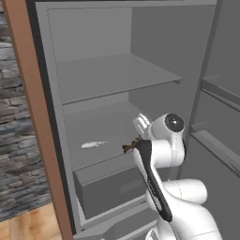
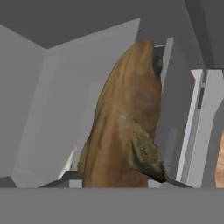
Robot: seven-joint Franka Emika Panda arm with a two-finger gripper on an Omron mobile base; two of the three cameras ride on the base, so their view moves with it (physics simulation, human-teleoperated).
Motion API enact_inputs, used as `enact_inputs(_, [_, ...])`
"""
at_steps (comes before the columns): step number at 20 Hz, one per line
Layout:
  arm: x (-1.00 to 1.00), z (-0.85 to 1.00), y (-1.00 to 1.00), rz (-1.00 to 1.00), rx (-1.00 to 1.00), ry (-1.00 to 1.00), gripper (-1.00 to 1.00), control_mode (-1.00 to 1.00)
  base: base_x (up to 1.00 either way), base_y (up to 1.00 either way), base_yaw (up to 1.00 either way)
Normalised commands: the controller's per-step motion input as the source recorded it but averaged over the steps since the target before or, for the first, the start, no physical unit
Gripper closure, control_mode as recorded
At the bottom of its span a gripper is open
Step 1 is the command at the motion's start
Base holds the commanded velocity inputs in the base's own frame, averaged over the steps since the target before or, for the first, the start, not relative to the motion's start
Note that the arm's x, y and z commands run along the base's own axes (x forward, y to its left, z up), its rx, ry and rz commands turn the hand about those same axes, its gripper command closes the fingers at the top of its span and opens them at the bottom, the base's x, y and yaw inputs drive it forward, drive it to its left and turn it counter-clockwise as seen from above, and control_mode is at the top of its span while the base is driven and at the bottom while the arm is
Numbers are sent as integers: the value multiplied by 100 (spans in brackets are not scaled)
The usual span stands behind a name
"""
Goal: Place the fish on the counter behind the older fish on the same shelf of the fridge to maintain FIFO order. Close the fridge door when finished.
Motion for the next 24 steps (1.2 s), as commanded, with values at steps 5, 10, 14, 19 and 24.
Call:
enact_inputs(5, [42, -6, 1, 0, -1, 10, 100, -100, 0, 0, 0])
enact_inputs(10, [83, 0, 3, -8, 0, 17, 100, -100, 0, 0, 0])
enact_inputs(14, [86, 0, 9, -8, 0, 12, 100, -100, 0, 0, 0])
enact_inputs(19, [90, -1, 25, -3, 0, 6, 100, -100, 0, 0, 0])
enact_inputs(24, [71, -17, 20, 0, 0, 0, 100, -100, 0, 0, 0])
